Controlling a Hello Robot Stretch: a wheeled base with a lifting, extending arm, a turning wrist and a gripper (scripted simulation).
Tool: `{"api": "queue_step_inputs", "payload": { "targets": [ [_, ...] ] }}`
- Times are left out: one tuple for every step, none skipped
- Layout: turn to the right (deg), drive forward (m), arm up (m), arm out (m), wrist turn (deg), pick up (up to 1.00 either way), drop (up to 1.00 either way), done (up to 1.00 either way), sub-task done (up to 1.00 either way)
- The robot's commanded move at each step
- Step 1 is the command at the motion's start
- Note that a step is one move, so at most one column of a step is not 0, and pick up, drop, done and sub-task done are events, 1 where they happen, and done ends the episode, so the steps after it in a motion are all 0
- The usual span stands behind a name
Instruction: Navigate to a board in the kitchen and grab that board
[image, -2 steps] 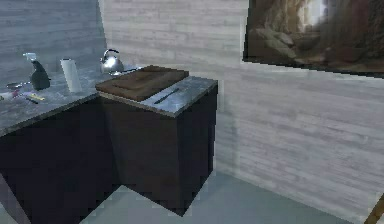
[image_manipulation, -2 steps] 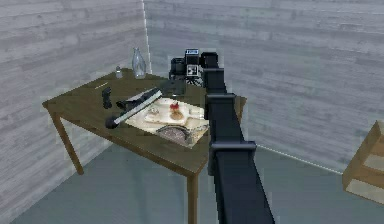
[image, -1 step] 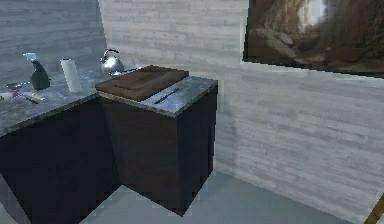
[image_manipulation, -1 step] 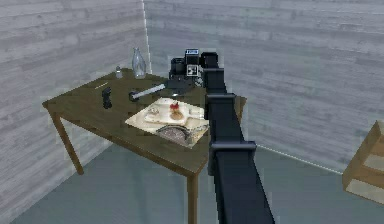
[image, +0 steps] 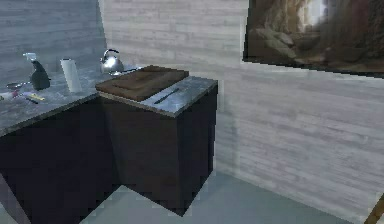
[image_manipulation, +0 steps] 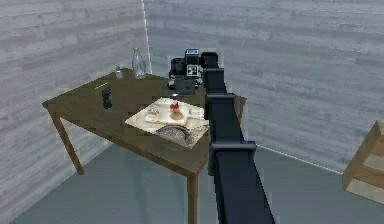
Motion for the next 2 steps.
{"api": "queue_step_inputs", "payload": {
  "targets": [
    [0.0, 0.00, 0.00, 0.00, 9.0, 0.00, 0.00, 0.00, 0.00],
    [0.0, 0.00, -0.30, 0.00, 0.0, 0.00, 0.00, 0.00, 0.00]
  ]
}}
